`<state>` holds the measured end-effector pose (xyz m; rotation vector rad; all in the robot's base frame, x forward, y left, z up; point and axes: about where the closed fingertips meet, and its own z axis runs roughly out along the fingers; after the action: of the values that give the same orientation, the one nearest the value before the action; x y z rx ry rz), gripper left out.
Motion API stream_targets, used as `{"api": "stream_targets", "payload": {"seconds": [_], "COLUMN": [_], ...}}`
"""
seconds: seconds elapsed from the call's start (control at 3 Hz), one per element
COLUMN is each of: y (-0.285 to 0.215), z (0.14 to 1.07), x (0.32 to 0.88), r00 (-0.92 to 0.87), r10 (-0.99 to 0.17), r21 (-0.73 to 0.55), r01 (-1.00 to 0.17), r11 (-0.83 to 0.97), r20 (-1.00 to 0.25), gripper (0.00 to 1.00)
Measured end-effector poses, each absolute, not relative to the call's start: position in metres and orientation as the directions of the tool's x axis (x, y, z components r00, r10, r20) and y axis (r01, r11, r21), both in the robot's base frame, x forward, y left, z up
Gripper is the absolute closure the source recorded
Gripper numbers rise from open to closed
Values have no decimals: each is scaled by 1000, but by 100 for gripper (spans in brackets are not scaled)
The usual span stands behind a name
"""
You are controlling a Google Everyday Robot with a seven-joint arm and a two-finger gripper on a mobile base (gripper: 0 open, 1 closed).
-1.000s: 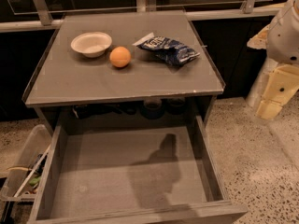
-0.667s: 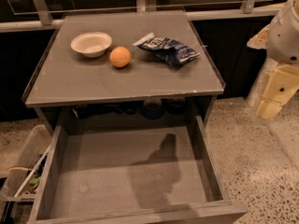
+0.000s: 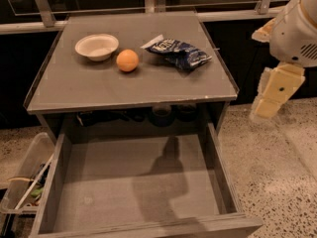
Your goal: Place blue chip bag into top drawer
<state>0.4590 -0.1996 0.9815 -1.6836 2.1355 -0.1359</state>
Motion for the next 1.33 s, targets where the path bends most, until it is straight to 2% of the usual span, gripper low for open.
{"api": "stream_targets", "payload": {"seconds": [0.33, 0.67, 1.33], "y": [-186, -180, -182], "z": [985, 994, 992], "x": [478, 507, 516], "r00": [-141, -90, -86], "r10": [-946, -922, -916], "r21": [-422, -486, -500], "r01": [-869, -828, -816], "r11": [259, 280, 291], "r20": [-291, -378, -393], "gripper": [0, 0, 0]}}
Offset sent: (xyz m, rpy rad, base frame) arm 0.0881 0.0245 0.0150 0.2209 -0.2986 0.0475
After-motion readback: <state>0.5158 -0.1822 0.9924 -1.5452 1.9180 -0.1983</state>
